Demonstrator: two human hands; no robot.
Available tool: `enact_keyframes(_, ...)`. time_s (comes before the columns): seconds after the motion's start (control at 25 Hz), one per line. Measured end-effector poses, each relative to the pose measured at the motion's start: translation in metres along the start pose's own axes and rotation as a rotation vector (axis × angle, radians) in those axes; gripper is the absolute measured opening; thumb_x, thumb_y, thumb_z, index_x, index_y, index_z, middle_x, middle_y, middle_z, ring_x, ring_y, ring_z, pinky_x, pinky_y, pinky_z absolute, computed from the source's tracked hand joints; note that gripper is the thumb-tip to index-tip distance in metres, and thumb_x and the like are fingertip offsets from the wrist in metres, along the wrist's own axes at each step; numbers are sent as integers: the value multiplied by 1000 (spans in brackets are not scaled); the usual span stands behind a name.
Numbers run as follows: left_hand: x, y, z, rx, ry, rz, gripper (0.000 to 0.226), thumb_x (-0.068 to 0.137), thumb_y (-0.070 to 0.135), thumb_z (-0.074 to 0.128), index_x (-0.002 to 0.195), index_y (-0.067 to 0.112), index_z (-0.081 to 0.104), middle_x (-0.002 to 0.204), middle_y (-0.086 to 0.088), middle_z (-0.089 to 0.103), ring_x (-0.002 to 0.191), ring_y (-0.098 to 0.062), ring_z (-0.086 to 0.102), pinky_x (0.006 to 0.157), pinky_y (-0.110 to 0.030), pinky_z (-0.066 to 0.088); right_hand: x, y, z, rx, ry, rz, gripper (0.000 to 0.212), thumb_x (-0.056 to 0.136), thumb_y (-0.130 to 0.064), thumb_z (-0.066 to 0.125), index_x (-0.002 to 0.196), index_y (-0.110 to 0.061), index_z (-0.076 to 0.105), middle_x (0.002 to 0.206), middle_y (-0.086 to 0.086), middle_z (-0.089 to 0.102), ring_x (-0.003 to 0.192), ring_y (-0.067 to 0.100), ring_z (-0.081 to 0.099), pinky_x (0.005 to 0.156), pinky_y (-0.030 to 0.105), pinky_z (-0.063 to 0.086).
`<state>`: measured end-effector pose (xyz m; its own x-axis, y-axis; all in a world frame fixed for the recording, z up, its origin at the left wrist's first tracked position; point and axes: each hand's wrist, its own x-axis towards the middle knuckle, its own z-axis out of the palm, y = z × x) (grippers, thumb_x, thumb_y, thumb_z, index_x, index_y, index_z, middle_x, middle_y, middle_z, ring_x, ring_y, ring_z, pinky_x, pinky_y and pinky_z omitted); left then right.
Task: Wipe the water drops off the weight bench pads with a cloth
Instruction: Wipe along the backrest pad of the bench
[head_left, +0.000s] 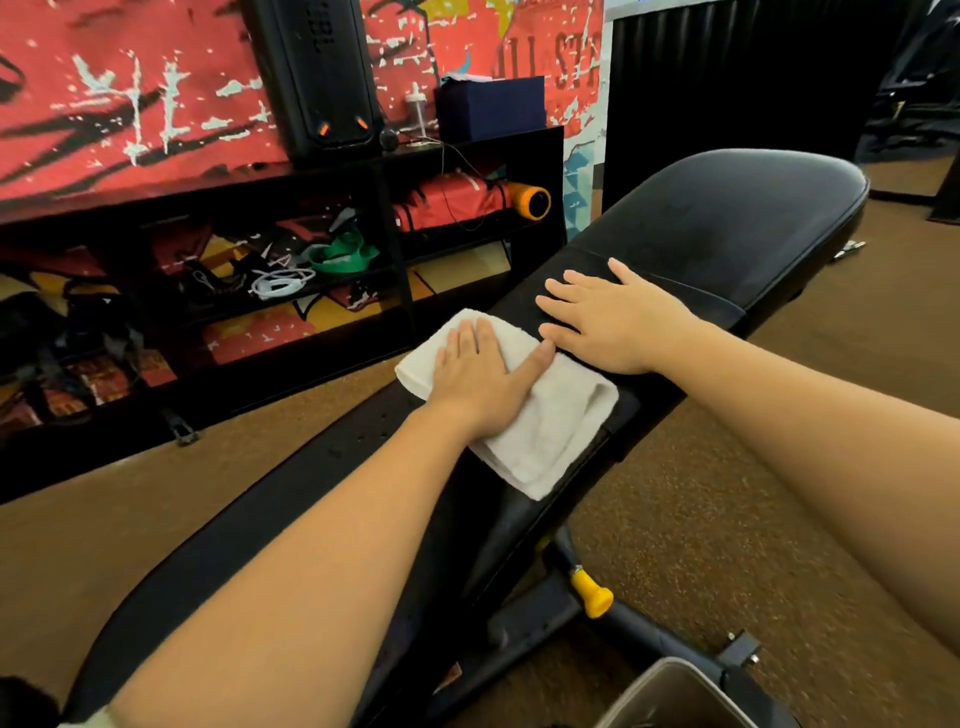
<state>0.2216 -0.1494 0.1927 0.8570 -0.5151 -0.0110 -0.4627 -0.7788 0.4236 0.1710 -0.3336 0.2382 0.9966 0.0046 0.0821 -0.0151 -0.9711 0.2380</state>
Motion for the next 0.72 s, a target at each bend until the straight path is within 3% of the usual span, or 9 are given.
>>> enact_keyframes(0.12, -1, 2, 4, 25, -16, -39, 106, 97, 81, 18, 165, 4, -11, 175, -14, -12, 162, -28, -13, 131, -47, -4, 3, 0, 0, -7, -20, 22, 63, 105, -60, 11, 163, -35, 8, 171, -9, 2, 157, 13, -3, 126, 50, -4)
enact_keyframes(0.36, -44, -18, 17, 40, -19, 126, 101, 97, 80, 21, 166, 15, -13, 174, -5, -18, 160, -20, -19, 129, -41, -9, 6, -3, 4, -5, 11, 53, 64, 103, -62, 11, 162, -37, 8, 171, -9, 3, 158, 14, -1, 126, 52, -3)
enact_keyframes(0.48, 2, -28, 3, 81, 61, 48, 108, 89, 89, 21, 167, 16, 14, 174, -11, 15, 160, -27, 14, 129, -52, 11, 4, -5, 4, 12, 29, 51, 65, 103, -63, 15, 162, -37, 13, 171, -8, 7, 158, 15, 3, 126, 52, 0)
enact_keyframes(0.56, 25, -35, -7, 68, 113, -55, 111, 77, 94, 14, 155, 18, 37, 156, -12, 48, 141, -35, 45, 119, -59, 28, 4, -5, 3, 27, 44, 61, 65, 103, -64, 18, 162, -37, 17, 171, -8, 10, 158, 15, 6, 126, 52, 1)
enact_keyframes(0.6, 29, -35, -10, 66, 113, -96, 112, 74, 95, 11, 152, 20, 39, 150, -12, 53, 134, -38, 51, 116, -62, 31, 4, -4, 2, 34, 51, 64, 65, 102, -64, 20, 161, -37, 19, 171, -8, 12, 157, 15, 8, 126, 52, 2)
enact_keyframes(0.68, 25, -33, -9, 100, 99, -120, 119, 70, 96, 5, 161, 21, 27, 159, -14, 44, 142, -40, 43, 119, -65, 25, 4, -3, 2, 47, 61, 64, 64, 102, -64, 22, 161, -37, 22, 170, -9, 15, 157, 15, 9, 126, 53, 3)
enact_keyframes(0.72, 14, -31, -6, 119, 82, -103, 123, 68, 96, 3, 166, 21, 16, 168, -14, 29, 153, -39, 30, 122, -65, 17, 5, -3, 3, 53, 70, 64, 64, 102, -63, 22, 161, -37, 23, 170, -9, 15, 157, 14, 10, 126, 53, 3)
